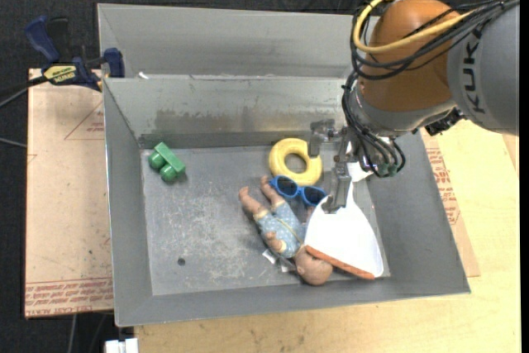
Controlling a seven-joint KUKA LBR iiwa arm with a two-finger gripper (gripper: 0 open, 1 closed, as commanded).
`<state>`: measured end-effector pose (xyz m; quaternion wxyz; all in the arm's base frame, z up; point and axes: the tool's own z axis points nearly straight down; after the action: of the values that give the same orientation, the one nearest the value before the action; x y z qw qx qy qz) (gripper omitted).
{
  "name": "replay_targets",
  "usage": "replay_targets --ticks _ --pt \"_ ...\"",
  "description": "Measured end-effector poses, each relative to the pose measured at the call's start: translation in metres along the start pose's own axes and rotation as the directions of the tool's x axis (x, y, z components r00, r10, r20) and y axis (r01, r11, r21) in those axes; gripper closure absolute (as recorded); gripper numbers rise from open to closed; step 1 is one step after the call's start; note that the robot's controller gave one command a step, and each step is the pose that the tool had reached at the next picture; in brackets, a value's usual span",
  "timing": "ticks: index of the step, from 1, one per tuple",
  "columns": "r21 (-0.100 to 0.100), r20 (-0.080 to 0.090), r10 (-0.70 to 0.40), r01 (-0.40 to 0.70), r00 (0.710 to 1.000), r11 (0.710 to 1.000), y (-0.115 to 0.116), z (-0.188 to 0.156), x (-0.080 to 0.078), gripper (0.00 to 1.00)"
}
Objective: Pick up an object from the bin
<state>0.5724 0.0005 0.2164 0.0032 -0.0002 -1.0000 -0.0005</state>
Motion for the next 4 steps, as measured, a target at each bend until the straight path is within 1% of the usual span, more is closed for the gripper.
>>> replay_targets --ticks 1,2,3,4 --pt "0.0 0.008 0.0 0.0 1.0 1.0 0.0 -0.005 -0.001 0.0" --pt "-0.001 0.011 0.048 -0.048 0.999 0.999 -0.01 0.055 -0.014 0.0" --pt "-0.002 0.002 0.106 -0.106 0.994 0.994 -0.015 0.101 -0.017 0.0" --pt "-0.003 0.016 0.076 -0.076 0.997 0.997 -0.035 0.114 -0.032 0.0"
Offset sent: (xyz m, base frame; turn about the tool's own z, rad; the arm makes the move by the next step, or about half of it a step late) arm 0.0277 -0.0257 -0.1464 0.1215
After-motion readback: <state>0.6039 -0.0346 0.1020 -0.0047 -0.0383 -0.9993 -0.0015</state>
